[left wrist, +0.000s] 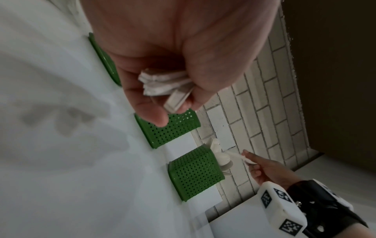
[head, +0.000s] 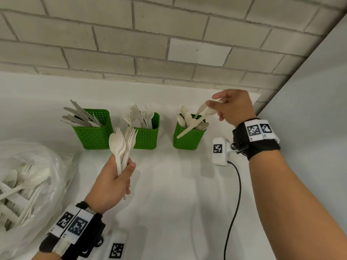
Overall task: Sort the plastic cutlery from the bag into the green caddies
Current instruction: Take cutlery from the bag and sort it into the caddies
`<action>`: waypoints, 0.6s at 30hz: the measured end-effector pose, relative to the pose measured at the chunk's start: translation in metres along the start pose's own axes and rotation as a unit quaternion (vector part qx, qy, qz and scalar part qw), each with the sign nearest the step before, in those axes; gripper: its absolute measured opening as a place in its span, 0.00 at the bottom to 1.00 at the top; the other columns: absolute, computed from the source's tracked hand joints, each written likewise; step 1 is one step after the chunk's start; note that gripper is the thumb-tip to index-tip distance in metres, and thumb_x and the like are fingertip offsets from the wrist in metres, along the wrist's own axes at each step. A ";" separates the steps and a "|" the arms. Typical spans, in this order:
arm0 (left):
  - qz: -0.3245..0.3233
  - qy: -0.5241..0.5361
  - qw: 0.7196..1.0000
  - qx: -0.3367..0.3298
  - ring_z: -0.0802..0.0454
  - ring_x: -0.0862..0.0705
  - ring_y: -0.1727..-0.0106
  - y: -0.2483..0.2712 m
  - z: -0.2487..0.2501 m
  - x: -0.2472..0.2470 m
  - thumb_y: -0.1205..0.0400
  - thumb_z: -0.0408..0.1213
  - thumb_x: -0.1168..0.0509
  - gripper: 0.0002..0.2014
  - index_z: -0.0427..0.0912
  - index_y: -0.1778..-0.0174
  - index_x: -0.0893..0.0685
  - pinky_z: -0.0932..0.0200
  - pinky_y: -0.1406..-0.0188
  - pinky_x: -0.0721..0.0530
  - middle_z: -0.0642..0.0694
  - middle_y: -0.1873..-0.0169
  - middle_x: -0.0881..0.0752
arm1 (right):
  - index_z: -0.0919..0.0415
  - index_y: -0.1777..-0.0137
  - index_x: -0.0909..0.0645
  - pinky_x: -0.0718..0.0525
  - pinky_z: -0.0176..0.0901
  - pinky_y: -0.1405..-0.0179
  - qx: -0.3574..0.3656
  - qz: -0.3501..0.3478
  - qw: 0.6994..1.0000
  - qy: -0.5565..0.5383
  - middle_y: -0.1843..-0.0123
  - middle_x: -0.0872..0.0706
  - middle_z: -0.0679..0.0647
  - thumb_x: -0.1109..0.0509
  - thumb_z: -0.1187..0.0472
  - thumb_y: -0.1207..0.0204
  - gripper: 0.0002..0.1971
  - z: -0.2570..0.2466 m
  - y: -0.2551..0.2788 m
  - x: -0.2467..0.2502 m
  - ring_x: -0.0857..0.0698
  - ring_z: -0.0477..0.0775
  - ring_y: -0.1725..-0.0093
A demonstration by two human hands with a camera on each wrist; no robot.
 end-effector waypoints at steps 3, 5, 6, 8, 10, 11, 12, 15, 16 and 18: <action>0.005 -0.001 1.000 -0.001 0.51 0.23 0.80 -0.001 -0.001 0.001 0.14 0.37 0.39 0.05 0.40 0.54 0.26 0.65 0.79 0.22 0.40 0.77 0.23 | 0.54 0.61 0.17 0.24 0.34 0.83 0.065 0.085 0.994 0.004 0.69 0.18 0.53 0.17 0.57 0.33 0.10 -0.021 -0.002 0.026 0.22 0.43 0.83; 0.006 -0.001 1.000 -0.006 0.52 0.23 0.80 -0.001 -0.001 0.001 0.14 0.36 0.39 0.05 0.40 0.54 0.26 0.66 0.78 0.21 0.40 0.76 0.23 | 0.49 0.64 0.19 0.22 0.36 0.81 0.104 0.158 0.982 0.003 0.66 0.17 0.51 0.17 0.55 0.33 0.11 -0.033 -0.003 0.044 0.19 0.46 0.78; 0.006 -0.001 1.000 -0.007 0.53 0.23 0.80 -0.001 0.000 0.001 0.14 0.35 0.39 0.05 0.40 0.54 0.26 0.66 0.78 0.21 0.40 0.76 0.24 | 0.47 0.64 0.19 0.20 0.37 0.78 0.123 0.191 0.974 0.013 0.67 0.17 0.47 0.18 0.54 0.34 0.11 -0.036 -0.004 0.052 0.19 0.47 0.75; 0.005 0.001 1.000 -0.010 0.53 0.23 0.80 0.000 0.001 0.001 0.14 0.35 0.39 0.05 0.40 0.54 0.26 0.68 0.78 0.21 0.40 0.76 0.23 | 0.49 0.63 0.18 0.20 0.33 0.69 0.158 0.217 0.961 0.061 0.68 0.21 0.38 0.19 0.53 0.33 0.09 -0.044 -0.006 0.058 0.21 0.40 0.73; 0.006 0.001 1.000 -0.013 0.53 0.23 0.80 0.000 0.002 0.000 0.14 0.35 0.39 0.05 0.39 0.54 0.25 0.68 0.78 0.22 0.40 0.77 0.23 | 0.53 0.59 0.16 0.27 0.21 0.68 0.181 0.199 0.957 0.106 0.68 0.23 0.35 0.19 0.55 0.32 0.08 -0.047 -0.008 0.053 0.24 0.35 0.73; 0.006 0.003 1.000 -0.014 0.53 0.23 0.79 0.000 0.003 0.000 0.14 0.35 0.39 0.05 0.39 0.54 0.25 0.68 0.78 0.22 0.41 0.77 0.23 | 0.55 0.58 0.15 0.28 0.19 0.68 0.188 0.181 0.959 0.113 0.68 0.23 0.35 0.19 0.56 0.32 0.08 -0.046 -0.008 0.048 0.23 0.34 0.73; 0.007 0.005 1.000 -0.013 0.53 0.23 0.79 0.000 0.003 0.000 0.14 0.35 0.39 0.05 0.39 0.54 0.25 0.68 0.78 0.22 0.41 0.78 0.24 | 0.57 0.57 0.14 0.28 0.19 0.67 0.194 0.160 0.961 0.112 0.68 0.23 0.35 0.19 0.58 0.32 0.08 -0.044 -0.008 0.041 0.22 0.33 0.73; 0.009 0.003 1.000 -0.016 0.53 0.23 0.79 0.000 0.002 0.001 0.14 0.35 0.38 0.05 0.40 0.55 0.25 0.68 0.78 0.21 0.45 0.79 0.23 | 0.60 0.54 0.11 0.27 0.19 0.68 0.205 0.107 0.967 0.106 0.72 0.25 0.34 0.19 0.61 0.31 0.07 -0.036 -0.005 0.025 0.22 0.32 0.73; 0.011 0.000 1.000 -0.017 0.52 0.23 0.79 0.000 0.002 0.002 0.14 0.35 0.38 0.05 0.40 0.55 0.25 0.68 0.78 0.21 0.45 0.80 0.23 | 0.59 0.54 0.10 0.27 0.19 0.69 0.208 0.095 0.968 0.106 0.73 0.26 0.35 0.19 0.61 0.31 0.07 -0.032 -0.005 0.022 0.22 0.33 0.74; 0.015 -0.005 1.000 -0.017 0.51 0.22 0.79 0.000 0.000 0.003 0.15 0.35 0.38 0.05 0.40 0.56 0.25 0.68 0.78 0.22 0.44 0.80 0.22 | 0.56 0.54 0.10 0.26 0.21 0.68 0.217 0.077 0.968 0.104 0.74 0.23 0.40 0.20 0.60 0.30 0.06 -0.027 -0.004 0.018 0.22 0.37 0.74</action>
Point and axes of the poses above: each hand's wrist, its own y-axis away from the middle knuckle, its own x-axis out of the back of the hand, z = x × y, the point moved 3 cm from there along -y, towards the middle knuckle
